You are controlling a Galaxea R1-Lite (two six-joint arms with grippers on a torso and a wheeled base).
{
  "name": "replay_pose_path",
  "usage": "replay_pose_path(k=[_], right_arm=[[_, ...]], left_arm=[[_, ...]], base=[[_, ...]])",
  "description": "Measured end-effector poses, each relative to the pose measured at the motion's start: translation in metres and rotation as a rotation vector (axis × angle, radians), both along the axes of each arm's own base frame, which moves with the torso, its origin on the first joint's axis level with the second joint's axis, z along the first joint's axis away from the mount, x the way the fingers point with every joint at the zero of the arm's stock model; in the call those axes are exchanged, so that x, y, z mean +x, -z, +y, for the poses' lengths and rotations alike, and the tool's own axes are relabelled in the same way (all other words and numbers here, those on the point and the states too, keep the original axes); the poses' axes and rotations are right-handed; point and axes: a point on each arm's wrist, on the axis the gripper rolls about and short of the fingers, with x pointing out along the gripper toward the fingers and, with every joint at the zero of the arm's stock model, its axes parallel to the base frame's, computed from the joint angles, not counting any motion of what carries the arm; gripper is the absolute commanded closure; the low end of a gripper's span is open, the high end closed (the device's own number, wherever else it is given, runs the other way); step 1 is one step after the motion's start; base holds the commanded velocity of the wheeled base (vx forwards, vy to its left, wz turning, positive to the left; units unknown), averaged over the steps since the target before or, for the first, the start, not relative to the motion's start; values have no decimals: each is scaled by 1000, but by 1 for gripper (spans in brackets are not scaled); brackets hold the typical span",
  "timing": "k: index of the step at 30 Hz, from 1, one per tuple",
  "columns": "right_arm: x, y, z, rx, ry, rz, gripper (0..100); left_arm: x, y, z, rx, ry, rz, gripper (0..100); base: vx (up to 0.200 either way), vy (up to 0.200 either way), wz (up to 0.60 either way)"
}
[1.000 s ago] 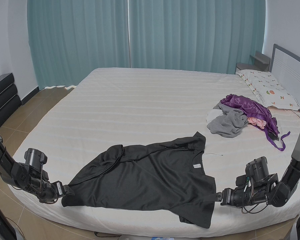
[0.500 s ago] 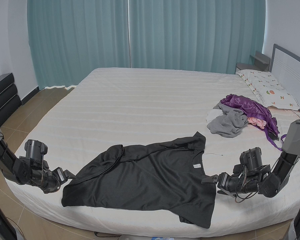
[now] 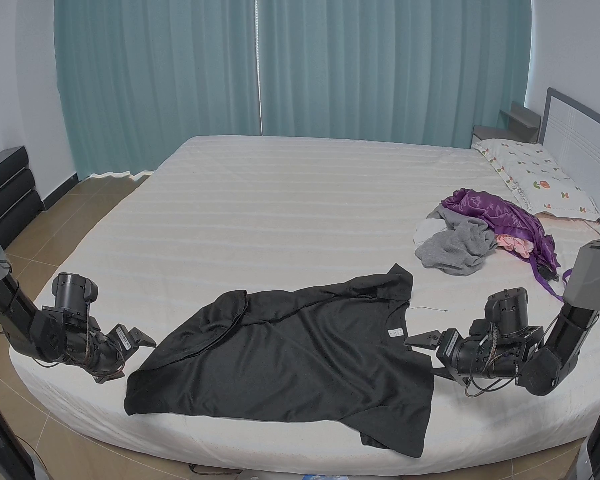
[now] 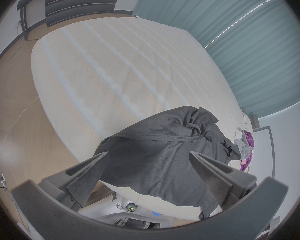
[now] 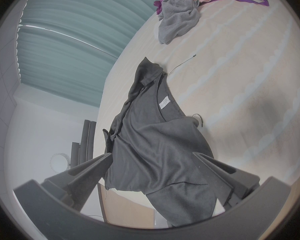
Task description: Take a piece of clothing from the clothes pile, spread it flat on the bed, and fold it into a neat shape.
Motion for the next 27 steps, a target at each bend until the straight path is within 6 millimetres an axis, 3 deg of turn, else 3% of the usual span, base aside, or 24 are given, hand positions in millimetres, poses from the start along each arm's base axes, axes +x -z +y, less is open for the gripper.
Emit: replay_pose_path(k=[11,17,22,27], right_arm=[[1,2,-3,1,12,6,0],[2,1,-3,16,31,11,0],[3,0,-3,28,45,16,0],[3,0,-3,30,48,15,0]], left_arm=[[5,-1,-1,-10,-11,-8,0],[16,-8,-12,-24,5,-41,0],[35,-14,-29,-39,39,-85,0],[57,-10,-61,-41,124,-112,0]], base=[[0,0,0],[0,0,0],[0,0,0],[0,0,0]])
